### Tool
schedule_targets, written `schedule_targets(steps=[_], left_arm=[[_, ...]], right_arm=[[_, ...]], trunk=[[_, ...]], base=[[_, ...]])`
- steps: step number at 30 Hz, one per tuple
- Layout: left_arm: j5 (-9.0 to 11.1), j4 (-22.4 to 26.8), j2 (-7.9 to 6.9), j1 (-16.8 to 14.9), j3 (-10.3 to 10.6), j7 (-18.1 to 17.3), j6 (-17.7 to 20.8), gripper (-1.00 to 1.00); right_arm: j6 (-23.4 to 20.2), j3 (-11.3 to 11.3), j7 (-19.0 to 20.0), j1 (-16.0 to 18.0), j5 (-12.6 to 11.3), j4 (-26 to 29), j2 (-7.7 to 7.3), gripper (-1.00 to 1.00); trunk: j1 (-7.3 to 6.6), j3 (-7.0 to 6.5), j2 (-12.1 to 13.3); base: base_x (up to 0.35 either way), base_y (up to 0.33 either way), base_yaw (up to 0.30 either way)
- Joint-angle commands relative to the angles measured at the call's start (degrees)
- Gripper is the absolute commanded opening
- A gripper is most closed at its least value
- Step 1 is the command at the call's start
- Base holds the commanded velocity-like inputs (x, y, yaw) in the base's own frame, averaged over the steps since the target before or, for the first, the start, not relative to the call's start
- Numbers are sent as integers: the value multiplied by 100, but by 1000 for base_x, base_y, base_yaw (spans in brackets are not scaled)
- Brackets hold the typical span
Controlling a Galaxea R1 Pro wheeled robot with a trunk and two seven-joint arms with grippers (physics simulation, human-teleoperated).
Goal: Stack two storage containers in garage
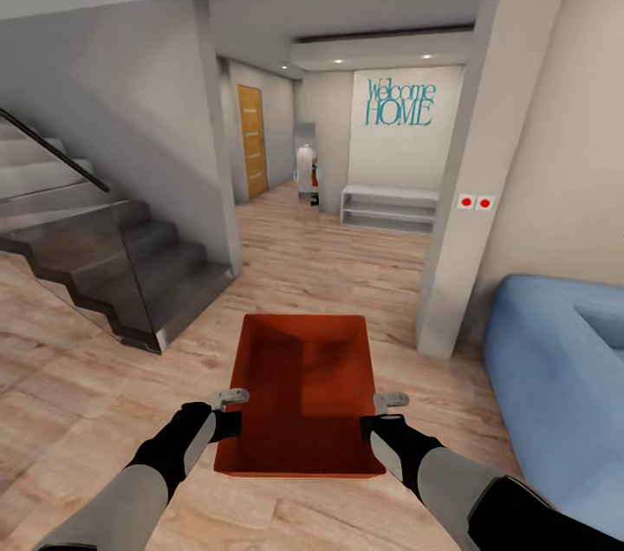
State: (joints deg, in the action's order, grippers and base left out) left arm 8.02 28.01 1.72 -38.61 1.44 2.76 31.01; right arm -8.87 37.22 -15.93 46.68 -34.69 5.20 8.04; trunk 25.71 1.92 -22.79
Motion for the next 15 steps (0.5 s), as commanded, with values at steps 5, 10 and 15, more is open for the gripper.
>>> schedule_targets(steps=[5,10,15], left_arm=[[-178,2,-5,-4,-30,102,45,-100],[-178,2,-5,-4,-30,102,45,-100],[-178,2,-5,1,-30,102,45,-100]], right_arm=[[-36,-22,-42,7,147,16,-4,-100],[-36,-22,-42,7,147,16,-4,-100],[-36,-22,-42,7,147,16,-4,-100]], trunk=[[7,13,-13],[7,13,-13],[7,13,-13]], base=[[323,0,-1],[323,0,0],[323,0,0]])
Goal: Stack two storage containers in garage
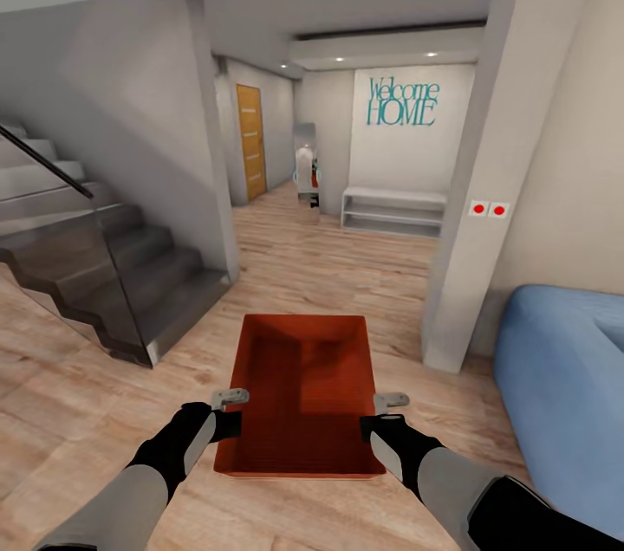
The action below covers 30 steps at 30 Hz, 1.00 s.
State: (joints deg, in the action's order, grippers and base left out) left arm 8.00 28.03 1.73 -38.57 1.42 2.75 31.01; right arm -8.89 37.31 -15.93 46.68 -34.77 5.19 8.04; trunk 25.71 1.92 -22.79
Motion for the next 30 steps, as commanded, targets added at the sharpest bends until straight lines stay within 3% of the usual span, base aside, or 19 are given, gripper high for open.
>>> schedule_targets(steps=[1,30], left_arm=[[-176,1,-6,-5,-28,103,45,-100],[-176,1,-6,-7,-28,103,45,-100]], right_arm=[[-34,-31,-42,8,155,17,-5,-100],[-34,-31,-42,8,155,17,-5,-100]], trunk=[[7,13,-13],[7,13,-13]], base=[[323,0,0],[323,0,0]])
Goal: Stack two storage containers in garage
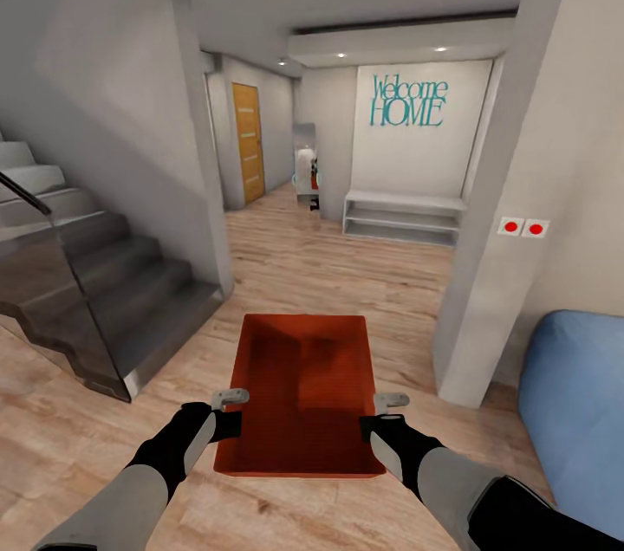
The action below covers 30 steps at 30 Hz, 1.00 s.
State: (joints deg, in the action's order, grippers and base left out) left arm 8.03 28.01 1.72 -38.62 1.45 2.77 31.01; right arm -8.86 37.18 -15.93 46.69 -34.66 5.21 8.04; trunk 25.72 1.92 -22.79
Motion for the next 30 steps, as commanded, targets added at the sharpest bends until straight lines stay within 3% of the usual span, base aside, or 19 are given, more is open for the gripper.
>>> schedule_targets(steps=[1,14,30], left_arm=[[-179,2,-5,-1,-31,101,45,-100],[-179,2,-6,-1,-31,101,45,-100],[-179,2,-5,-1,-31,101,45,-100]], right_arm=[[-37,-18,-42,7,143,16,-5,-100],[-37,-18,-42,7,143,16,-5,-100],[-36,-18,-42,7,144,18,-8,-100]], trunk=[[7,13,-13],[7,13,-13],[7,13,-13]], base=[[323,0,0],[323,0,-122],[323,0,-8]])
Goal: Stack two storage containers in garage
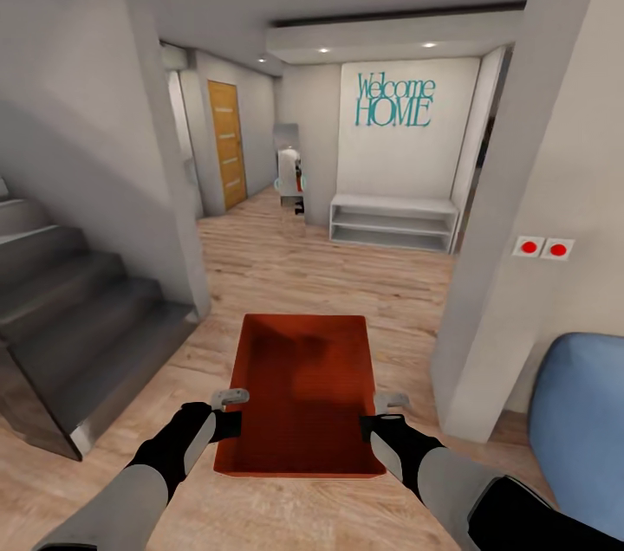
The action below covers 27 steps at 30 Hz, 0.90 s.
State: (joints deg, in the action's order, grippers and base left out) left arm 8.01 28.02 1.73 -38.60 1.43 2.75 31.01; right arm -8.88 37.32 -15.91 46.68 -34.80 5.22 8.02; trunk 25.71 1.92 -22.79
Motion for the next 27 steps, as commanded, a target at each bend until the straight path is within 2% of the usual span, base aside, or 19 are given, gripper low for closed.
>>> schedule_targets(steps=[1,27], left_arm=[[-177,2,-7,-1,-29,103,46,-100],[-177,2,-7,-5,-29,103,46,-100]], right_arm=[[-35,-32,-44,7,158,15,-6,-100],[-35,-32,-44,7,157,16,-10,-100]], trunk=[[7,13,-13],[7,13,-13]], base=[[323,0,0],[323,0,0]])
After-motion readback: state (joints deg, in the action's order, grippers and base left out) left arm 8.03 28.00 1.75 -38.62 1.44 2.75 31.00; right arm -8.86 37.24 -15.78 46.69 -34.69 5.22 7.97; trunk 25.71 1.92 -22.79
